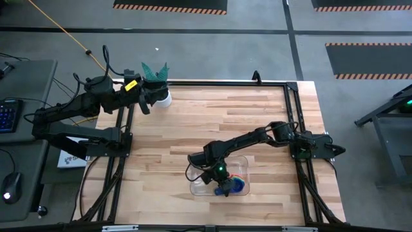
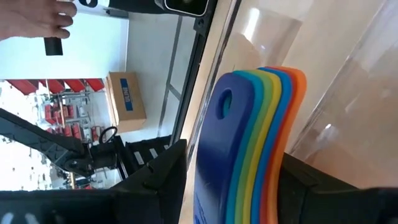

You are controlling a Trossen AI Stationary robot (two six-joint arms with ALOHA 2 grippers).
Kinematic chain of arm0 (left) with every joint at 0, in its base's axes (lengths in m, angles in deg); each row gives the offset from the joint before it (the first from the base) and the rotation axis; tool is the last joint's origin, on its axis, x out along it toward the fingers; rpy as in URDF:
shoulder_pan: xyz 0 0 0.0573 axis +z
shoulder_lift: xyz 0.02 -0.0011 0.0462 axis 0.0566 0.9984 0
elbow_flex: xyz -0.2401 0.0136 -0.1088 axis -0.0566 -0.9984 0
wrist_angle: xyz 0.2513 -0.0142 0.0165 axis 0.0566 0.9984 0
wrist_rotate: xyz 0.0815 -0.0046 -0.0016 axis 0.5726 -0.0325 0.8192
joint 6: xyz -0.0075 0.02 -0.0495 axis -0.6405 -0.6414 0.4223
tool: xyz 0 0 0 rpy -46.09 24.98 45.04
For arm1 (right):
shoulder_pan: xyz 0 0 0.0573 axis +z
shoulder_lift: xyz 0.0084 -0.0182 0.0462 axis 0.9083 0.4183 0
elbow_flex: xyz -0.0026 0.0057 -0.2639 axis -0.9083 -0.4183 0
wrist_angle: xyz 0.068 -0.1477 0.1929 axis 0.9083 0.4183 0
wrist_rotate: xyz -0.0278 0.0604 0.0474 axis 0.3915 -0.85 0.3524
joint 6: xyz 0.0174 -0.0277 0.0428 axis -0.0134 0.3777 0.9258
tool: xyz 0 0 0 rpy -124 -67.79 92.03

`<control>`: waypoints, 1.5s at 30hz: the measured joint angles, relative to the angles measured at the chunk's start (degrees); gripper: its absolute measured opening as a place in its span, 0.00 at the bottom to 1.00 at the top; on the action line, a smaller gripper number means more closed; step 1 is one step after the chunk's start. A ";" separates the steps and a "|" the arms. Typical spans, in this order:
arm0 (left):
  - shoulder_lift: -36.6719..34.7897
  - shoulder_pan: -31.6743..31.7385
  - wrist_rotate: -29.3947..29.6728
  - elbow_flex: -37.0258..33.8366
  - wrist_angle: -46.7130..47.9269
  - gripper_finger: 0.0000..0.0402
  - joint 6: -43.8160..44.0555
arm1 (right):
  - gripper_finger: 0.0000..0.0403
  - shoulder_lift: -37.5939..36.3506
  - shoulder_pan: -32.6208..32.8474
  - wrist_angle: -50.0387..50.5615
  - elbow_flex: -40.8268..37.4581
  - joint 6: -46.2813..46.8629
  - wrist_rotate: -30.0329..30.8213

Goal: Nest measuring cups in basket
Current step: Put the stacked measuring cups into the transparent bin

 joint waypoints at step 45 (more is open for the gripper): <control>-0.01 0.00 0.01 0.04 2.97 0.53 -1.07 | 0.97 0.15 -0.11 -2.13 -0.02 -3.41 0.34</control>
